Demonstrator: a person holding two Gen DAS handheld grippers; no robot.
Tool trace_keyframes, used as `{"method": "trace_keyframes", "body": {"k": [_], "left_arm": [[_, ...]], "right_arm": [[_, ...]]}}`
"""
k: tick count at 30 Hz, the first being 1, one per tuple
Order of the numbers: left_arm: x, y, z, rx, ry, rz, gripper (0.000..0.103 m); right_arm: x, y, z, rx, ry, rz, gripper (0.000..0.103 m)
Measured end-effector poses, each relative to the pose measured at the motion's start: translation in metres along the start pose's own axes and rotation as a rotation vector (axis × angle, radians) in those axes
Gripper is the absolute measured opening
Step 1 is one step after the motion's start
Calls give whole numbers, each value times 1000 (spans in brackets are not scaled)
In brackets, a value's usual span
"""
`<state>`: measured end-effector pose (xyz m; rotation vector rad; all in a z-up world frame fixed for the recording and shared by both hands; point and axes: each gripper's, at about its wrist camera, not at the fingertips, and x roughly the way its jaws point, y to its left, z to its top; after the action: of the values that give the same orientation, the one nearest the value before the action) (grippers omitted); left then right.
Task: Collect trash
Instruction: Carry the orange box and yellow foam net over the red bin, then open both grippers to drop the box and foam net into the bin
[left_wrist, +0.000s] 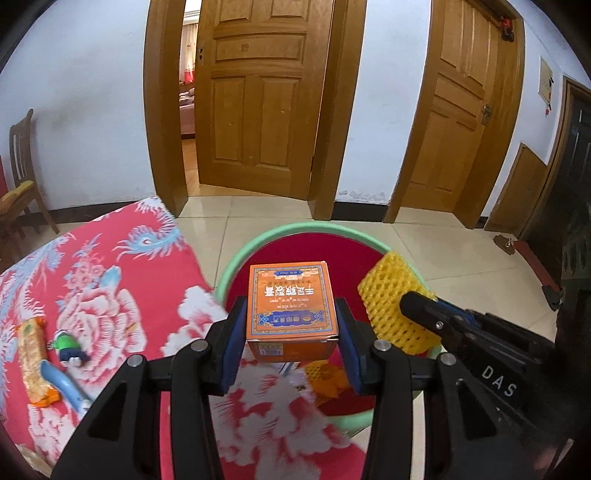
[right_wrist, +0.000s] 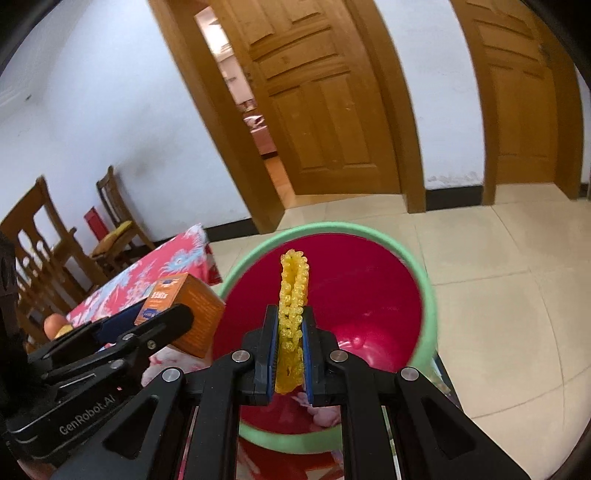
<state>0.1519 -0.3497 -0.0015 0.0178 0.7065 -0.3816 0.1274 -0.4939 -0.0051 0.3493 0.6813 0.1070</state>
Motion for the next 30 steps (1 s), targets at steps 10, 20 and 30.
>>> {"method": "trace_keyframes", "body": {"k": [10, 20, 30], "left_arm": [[9, -12, -1, 8, 19, -21, 47], [7, -7, -2, 5, 15, -30, 61], [3, -2, 0, -10, 2, -38, 69]], "right_arm": [[-6, -7, 0, 7, 10, -11, 13], [2, -4, 1, -12, 26, -15, 13], [6, -4, 1, -11, 36, -13, 13]]}}
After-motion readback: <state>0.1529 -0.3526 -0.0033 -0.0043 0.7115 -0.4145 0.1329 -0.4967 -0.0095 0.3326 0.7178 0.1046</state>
